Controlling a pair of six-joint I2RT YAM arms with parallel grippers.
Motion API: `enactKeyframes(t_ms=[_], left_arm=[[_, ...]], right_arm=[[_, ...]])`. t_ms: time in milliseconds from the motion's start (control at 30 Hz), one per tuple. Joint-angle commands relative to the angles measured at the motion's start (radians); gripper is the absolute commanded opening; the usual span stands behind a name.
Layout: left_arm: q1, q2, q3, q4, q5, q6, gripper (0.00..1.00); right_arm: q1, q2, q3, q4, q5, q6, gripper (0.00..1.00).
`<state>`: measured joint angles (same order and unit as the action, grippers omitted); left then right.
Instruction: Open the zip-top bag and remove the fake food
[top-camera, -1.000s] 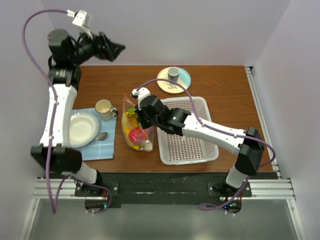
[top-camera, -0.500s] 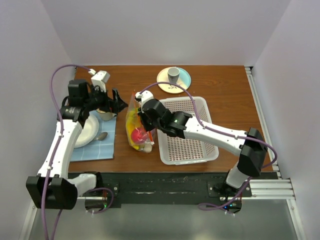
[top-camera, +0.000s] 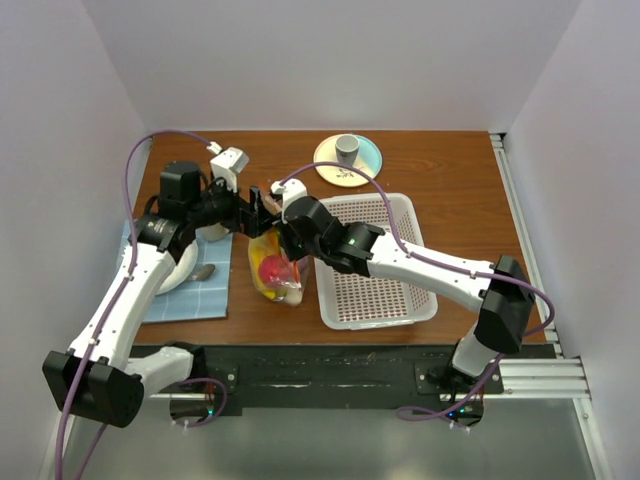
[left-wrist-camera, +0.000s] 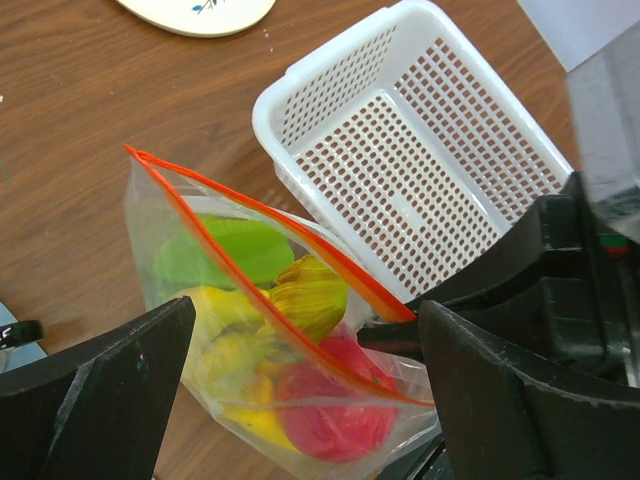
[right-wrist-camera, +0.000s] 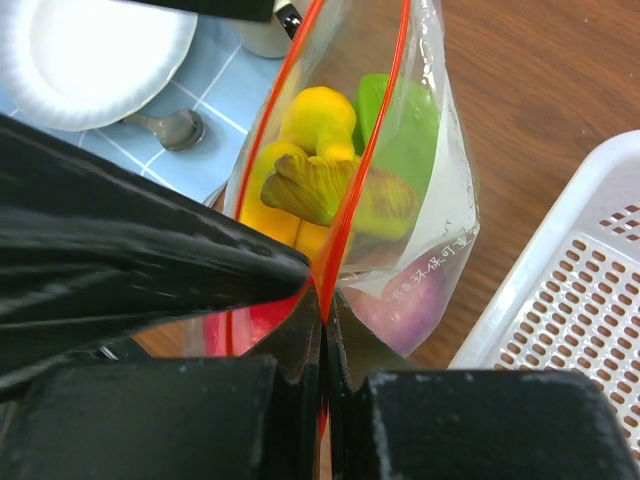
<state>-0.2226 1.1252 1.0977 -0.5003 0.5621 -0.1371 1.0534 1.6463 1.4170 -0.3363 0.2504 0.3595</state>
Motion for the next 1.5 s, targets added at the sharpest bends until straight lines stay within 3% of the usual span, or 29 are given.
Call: enactKeyframes(t_ms=[0,433,500,600,633,733,900,933,1100,1233,1367,1433,1467], left_arm=[[-0.029,0.008,-0.013,0.026,-0.063,0.036,1.0],[-0.032,-0.015,0.002,-0.047,-0.149,0.133,1.0],[-0.032,-0.01,-0.001,-0.038,-0.159,0.16,0.96],[-0.032,0.008,-0.002,-0.021,-0.183,0.191,0.7],[-0.032,0.013,-0.002,-0.014,-0.204,0.206,0.49],[-0.032,0.038,0.002,-0.012,-0.243,0.24,0.21],[-0.032,0.053,0.008,-0.015,-0.269,0.257,0.09],[-0.032,0.053,0.014,-0.018,-0.28,0.264,0.0],[-0.031,0.022,0.091,-0.046,-0.372,0.324,0.0],[-0.031,0.011,0.119,-0.075,-0.308,0.326,0.0],[-0.032,0.047,0.103,-0.106,-0.226,0.312,0.0],[-0.035,0.057,0.094,-0.113,-0.193,0.314,0.0],[-0.037,0.062,0.093,-0.119,-0.186,0.315,0.0]], right_arm=[[0.0,-0.032,0.054,0.028,0.046,0.01,0.0],[-0.016,-0.068,0.026,-0.003,0.118,0.004,0.0],[-0.016,-0.071,0.026,-0.004,0.115,0.006,0.0],[-0.016,-0.078,0.023,-0.004,0.113,0.006,0.0],[-0.016,-0.085,0.02,-0.007,0.115,0.007,0.0],[-0.016,-0.098,-0.001,-0.007,0.124,0.007,0.0],[-0.026,-0.125,-0.039,-0.015,0.135,0.012,0.0],[-0.027,-0.129,-0.053,-0.021,0.139,0.012,0.0],[-0.049,-0.166,-0.124,-0.021,0.153,0.021,0.0],[-0.062,-0.187,-0.164,0.0,0.133,0.009,0.0],[-0.062,-0.172,-0.084,0.003,0.098,-0.075,0.01],[-0.062,-0.154,-0.014,-0.018,0.083,-0.117,0.11],[-0.062,-0.149,0.006,-0.023,0.072,-0.169,0.23]])
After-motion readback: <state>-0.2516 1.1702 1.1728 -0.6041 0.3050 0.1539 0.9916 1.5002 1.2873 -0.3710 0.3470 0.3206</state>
